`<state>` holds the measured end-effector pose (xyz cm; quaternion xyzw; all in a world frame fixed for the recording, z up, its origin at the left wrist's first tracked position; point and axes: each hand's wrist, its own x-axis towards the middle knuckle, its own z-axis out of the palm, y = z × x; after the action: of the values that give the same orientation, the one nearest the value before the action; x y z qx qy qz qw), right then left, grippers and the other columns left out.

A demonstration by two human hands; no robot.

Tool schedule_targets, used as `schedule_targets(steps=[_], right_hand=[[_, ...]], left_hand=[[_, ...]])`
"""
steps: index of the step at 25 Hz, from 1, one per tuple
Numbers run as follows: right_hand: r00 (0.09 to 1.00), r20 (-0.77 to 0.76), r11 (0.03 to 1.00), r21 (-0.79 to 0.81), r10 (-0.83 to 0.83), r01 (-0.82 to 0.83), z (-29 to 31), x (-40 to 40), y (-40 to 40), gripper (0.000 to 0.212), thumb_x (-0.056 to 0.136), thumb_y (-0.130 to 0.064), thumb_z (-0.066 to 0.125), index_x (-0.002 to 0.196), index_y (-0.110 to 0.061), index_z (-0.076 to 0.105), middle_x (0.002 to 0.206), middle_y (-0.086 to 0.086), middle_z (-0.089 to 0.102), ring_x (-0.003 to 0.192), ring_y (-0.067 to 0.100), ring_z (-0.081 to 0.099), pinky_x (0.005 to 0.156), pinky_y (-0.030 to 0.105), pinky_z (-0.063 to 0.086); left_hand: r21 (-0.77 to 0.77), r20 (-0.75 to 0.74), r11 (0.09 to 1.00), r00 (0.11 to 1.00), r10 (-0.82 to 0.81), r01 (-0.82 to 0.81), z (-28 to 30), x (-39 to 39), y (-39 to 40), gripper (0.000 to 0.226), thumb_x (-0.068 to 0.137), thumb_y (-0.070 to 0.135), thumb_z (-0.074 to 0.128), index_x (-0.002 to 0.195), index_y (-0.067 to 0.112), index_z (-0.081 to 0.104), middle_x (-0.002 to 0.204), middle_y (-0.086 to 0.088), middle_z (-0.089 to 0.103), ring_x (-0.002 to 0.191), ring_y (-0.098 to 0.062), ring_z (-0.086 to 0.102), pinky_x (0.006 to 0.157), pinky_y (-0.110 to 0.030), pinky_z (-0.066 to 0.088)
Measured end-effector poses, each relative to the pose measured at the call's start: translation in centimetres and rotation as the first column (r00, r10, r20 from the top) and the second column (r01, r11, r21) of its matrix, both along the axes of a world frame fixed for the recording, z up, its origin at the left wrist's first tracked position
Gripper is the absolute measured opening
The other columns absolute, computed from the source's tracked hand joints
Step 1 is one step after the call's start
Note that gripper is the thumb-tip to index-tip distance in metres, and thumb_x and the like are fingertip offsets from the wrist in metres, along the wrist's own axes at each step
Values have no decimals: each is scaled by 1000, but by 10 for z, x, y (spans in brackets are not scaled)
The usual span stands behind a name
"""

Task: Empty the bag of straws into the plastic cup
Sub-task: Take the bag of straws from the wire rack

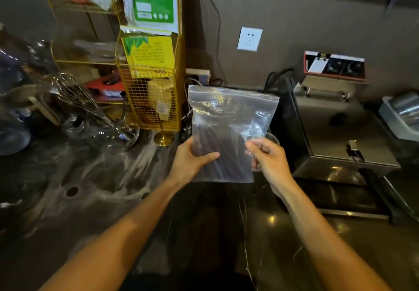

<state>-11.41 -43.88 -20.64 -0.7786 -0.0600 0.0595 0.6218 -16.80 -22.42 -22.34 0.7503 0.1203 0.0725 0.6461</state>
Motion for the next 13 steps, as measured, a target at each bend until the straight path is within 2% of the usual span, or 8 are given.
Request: schedule_targets(steps=[2, 3, 6, 10, 13], right_hand=[[1000, -26, 1000, -19, 6, -6, -17, -11, -14, 13, 100, -15, 66, 100, -6, 75, 71, 15, 65, 57, 19, 54, 54, 26, 50], [999, -42, 1000, -23, 15, -16, -25, -17, -21, 13, 100, -15, 67, 98, -5, 75, 68, 8, 65, 58, 19, 54, 54, 25, 50], [993, -109, 998, -25, 50, -53, -43, -30, -40, 11, 98, -15, 69, 99, -8, 76, 68, -3, 68, 56, 12, 57, 53, 23, 52], [971, -228, 993, -84, 66, -87, -63, -40, -55, 8, 98, -17, 69, 101, -16, 76, 72, -5, 68, 61, 10, 61, 57, 20, 53], [964, -266, 992, -117, 21, -54, -70, -42, -61, 8, 97, -15, 69, 102, -18, 76, 87, 9, 69, 66, 15, 62, 57, 20, 55]], left_hand=[[-14, -46, 1000, 999, -3, 3, -21, -12, -2, 47, 76, 7, 88, 118, 11, 69, 100, 8, 77, 92, 1, 76, 74, -15, 60], [-10, -72, 1000, 997, -16, 15, -31, -18, -2, 50, 75, 10, 89, 121, 13, 68, 104, 5, 79, 97, -5, 77, 79, -21, 63], [-41, -145, 994, 984, -108, 103, -48, -33, -7, 51, 76, 12, 88, 122, 19, 67, 114, 1, 78, 104, -13, 77, 88, -35, 64], [-147, -106, 986, 989, -100, 84, -45, -39, -18, 51, 79, 4, 85, 122, 19, 63, 117, 4, 75, 108, -7, 74, 85, -22, 61], [-151, -28, 988, 999, -42, 37, -34, -31, -21, 46, 83, 9, 82, 124, 20, 62, 119, 6, 73, 109, -1, 71, 88, -20, 59]])
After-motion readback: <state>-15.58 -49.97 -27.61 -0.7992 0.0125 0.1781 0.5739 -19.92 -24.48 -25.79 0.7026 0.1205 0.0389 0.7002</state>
